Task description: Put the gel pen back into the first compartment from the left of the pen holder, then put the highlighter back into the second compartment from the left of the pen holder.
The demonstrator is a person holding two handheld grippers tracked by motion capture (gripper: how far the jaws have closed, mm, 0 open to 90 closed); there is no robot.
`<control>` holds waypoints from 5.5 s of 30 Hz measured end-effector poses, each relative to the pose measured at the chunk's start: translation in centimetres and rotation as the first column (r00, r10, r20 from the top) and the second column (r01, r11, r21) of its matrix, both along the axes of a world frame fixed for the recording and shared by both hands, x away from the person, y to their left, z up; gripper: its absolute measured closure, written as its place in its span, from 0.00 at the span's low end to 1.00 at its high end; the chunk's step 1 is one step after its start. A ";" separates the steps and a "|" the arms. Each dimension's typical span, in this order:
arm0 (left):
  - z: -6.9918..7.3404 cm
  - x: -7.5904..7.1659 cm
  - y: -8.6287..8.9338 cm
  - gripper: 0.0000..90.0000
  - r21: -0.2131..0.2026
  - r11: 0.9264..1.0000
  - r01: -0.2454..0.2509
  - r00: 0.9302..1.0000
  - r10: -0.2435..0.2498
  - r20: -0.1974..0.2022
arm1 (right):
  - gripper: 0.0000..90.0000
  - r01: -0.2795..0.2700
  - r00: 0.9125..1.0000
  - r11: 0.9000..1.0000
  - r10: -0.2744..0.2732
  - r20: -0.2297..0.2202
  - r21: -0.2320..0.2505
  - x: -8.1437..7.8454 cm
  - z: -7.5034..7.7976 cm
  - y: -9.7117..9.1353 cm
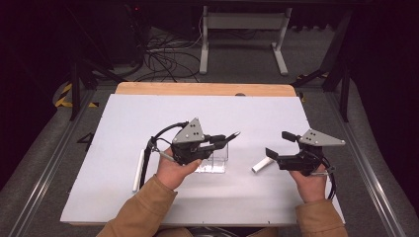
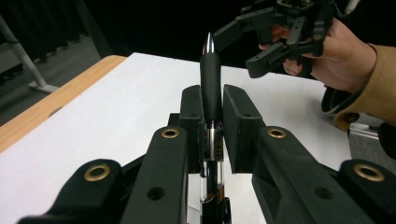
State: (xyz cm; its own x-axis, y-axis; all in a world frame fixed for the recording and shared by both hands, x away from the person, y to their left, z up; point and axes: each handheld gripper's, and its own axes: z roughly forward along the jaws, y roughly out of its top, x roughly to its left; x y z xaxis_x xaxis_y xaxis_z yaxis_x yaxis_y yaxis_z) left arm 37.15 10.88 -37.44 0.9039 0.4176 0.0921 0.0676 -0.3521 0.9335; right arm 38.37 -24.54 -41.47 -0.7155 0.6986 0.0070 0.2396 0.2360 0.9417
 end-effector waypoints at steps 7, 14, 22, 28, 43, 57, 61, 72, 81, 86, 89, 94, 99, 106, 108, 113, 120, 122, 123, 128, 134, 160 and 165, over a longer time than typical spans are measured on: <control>-0.2 0.7 1.2 0.88 -0.052 0.998 -0.035 0.999 0.035 -0.004 | 0.13 -0.001 1.000 1.000 0.001 -0.001 0.000 0.0 0.0 0.0; -0.4 1.2 2.6 0.88 -0.120 0.990 -0.080 0.997 0.078 -0.021 | 0.13 -0.002 1.000 1.000 0.002 -0.001 -0.001 0.0 0.0 0.1; -0.8 1.7 3.6 0.88 -0.167 0.980 -0.113 0.994 0.110 -0.025 | 0.13 -0.003 1.000 1.000 0.003 -0.001 -0.002 0.0 -0.1 0.1; -1.2 2.0 3.8 0.88 -0.179 0.975 -0.134 0.991 0.134 -0.010 | 0.13 -0.004 1.000 1.000 0.004 -0.004 -0.004 0.1 -0.1 0.1; -2.3 2.8 4.1 0.88 -0.207 0.969 -0.132 0.991 0.131 -0.019 | 0.13 -0.006 1.000 1.000 0.006 -0.004 -0.001 0.0 -0.1 0.1; -3.5 3.0 4.1 0.88 -0.158 0.975 -0.158 0.987 0.152 -0.049 | 0.13 -0.006 1.000 1.000 0.006 -0.005 -0.001 0.1 -0.2 0.1; -3.8 2.9 4.2 0.88 -0.139 0.977 -0.163 0.986 0.157 -0.054 | 0.13 -0.007 1.000 1.000 0.007 -0.004 -0.001 0.1 -0.2 0.1; -4.5 2.6 4.7 0.88 -0.109 0.977 -0.182 0.982 0.175 -0.067 | 0.13 -0.009 1.000 1.000 0.009 -0.002 0.001 0.0 -0.1 0.1; -4.7 2.4 4.6 0.87 -0.095 0.979 -0.183 0.982 0.177 -0.067 | 0.13 -0.008 1.000 1.000 0.008 -0.001 0.006 0.0 -0.1 0.1; -4.3 2.2 4.6 0.56 -0.092 0.964 -0.248 0.968 0.243 -0.060 | 0.13 -0.010 1.000 1.000 0.010 0.003 0.006 0.0 -0.1 0.1; -3.8 2.1 5.0 0.39 -0.104 0.956 -0.273 0.961 0.266 -0.078 | 0.13 -0.010 1.000 1.000 0.010 0.002 0.006 0.0 -0.1 0.1; -2.5 1.4 5.6 0.28 -0.120 0.955 -0.270 0.962 0.263 -0.070 | 0.12 -0.009 1.000 1.000 0.009 0.004 0.006 0.0 0.0 0.1; -1.0 0.6 6.2 0.21 -0.086 0.958 -0.273 0.962 0.269 -0.047 | 0.10 -0.009 1.000 1.000 0.009 0.017 0.016 -0.2 0.0 0.2; -0.2 0.2 7.9 0.17 -0.074 0.953 -0.295 0.954 0.290 -0.073 | 0.06 -0.024 0.999 0.999 0.023 0.037 0.027 -0.2 0.1 0.4; 0.0 0.1 8.4 0.16 -0.074 0.950 -0.304 0.951 0.298 -0.078 | 0.05 -0.031 0.999 0.999 0.030 0.039 0.024 -0.2 0.1 0.5; 0.4 -0.3 9.5 0.16 -0.055 0.940 -0.338 0.940 0.334 -0.069 | 0.03 -0.052 0.998 0.998 0.051 0.044 0.025 -0.1 0.0 0.7; 0.6 -0.6 10.9 0.16 -0.019 0.919 -0.393 0.917 0.391 -0.077 | 0.02 -0.041 0.998 0.999 0.040 0.039 0.024 -0.2 0.0 0.8; 0.7 -0.7 11.3 0.15 -0.015 0.917 -0.399 0.915 0.396 -0.081 | 0.02 -0.037 0.998 0.999 0.037 0.044 0.013 -0.2 0.0 0.9; 0.7 -0.7 11.5 0.15 -0.019 0.916 -0.401 0.913 0.399 -0.084 | 0.02 -0.035 0.998 0.999 0.035 0.048 0.006 -0.2 -0.1 0.9; 0.6 -0.9 12.4 0.12 -0.003 0.905 -0.426 0.900 0.424 -0.097 | 0.00 -0.034 0.998 0.999 0.034 0.061 0.004 -0.4 -0.1 1.1; 0.3 -1.1 13.3 0.10 0.005 0.893 -0.450 0.888 0.448 -0.103 | 0.00 -0.009 0.996 1.000 0.008 0.089 0.011 -0.8 0.0 1.0; -0.6 -1.3 15.8 0.08 0.100 0.854 -0.511 0.824 0.519 -0.228 | 0.00 -0.014 0.998 1.000 0.014 0.069 0.002 -0.7 -0.1 1.3; -0.7 -1.2 16.2 0.08 0.129 0.830 -0.543 0.787 0.556 -0.267 | 0.00 -0.011 0.998 1.000 0.011 0.070 -0.001 -0.8 0.0 1.4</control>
State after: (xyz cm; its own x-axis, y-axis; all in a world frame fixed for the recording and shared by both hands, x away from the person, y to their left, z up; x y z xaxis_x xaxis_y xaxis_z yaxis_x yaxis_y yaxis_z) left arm 35.90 27.03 -38.10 0.5117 0.8534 -0.0992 0.5177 -0.2141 0.8284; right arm 37.52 -23.15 -41.49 -0.7220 0.6906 -0.0433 0.1708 0.2385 0.9560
